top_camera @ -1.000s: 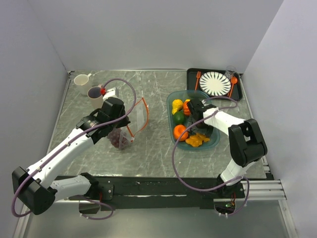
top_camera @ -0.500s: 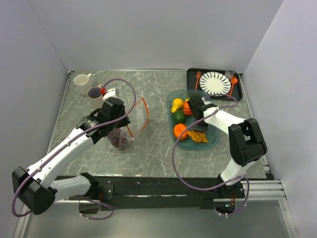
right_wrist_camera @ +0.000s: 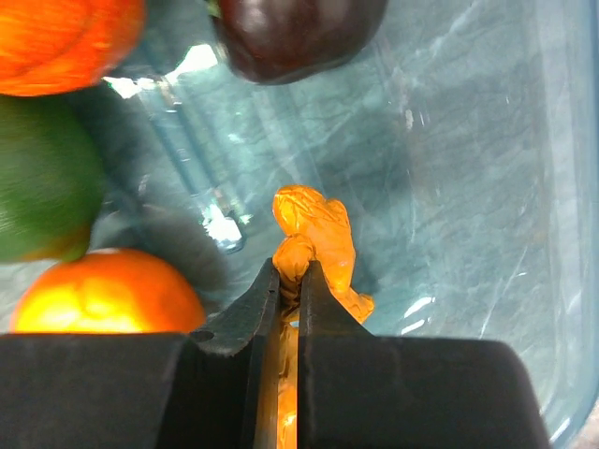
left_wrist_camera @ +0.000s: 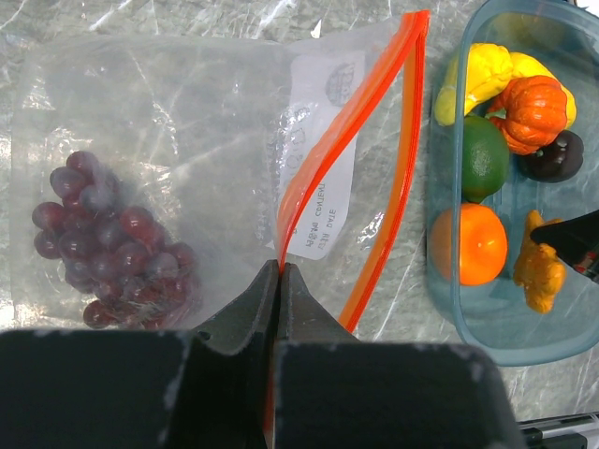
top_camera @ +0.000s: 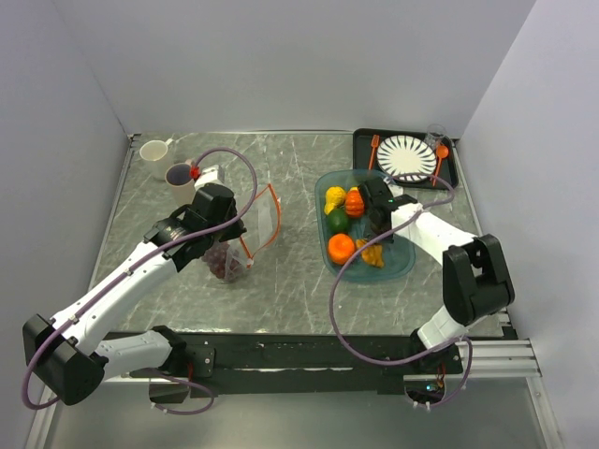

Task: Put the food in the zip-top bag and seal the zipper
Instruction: Pick up the fake vegetable from the bin.

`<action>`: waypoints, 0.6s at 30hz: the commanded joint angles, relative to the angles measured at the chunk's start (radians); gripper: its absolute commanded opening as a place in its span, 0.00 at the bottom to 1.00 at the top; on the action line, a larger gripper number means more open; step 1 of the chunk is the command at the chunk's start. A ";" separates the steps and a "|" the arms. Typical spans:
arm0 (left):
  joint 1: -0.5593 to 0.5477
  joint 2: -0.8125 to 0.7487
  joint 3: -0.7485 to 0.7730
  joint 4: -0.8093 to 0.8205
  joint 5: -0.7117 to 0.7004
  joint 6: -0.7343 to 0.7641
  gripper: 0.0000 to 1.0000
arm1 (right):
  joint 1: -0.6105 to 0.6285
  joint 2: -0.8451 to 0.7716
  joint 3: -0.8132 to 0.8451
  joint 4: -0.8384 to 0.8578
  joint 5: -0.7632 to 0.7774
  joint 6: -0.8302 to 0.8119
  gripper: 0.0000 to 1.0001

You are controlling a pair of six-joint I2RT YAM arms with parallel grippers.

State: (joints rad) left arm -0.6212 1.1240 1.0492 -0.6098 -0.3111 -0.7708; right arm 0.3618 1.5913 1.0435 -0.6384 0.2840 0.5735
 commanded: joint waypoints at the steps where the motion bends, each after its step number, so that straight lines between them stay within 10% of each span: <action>1: 0.003 -0.006 0.020 0.021 0.004 0.008 0.01 | -0.001 -0.099 0.016 0.034 -0.022 -0.011 0.00; 18: 0.003 0.002 0.021 0.031 0.040 0.011 0.01 | 0.022 -0.333 0.047 0.282 -0.557 0.052 0.00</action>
State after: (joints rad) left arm -0.6212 1.1305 1.0492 -0.6090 -0.2947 -0.7704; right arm 0.3630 1.3079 1.0435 -0.5182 -0.0402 0.5804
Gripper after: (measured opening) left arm 0.040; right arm 0.117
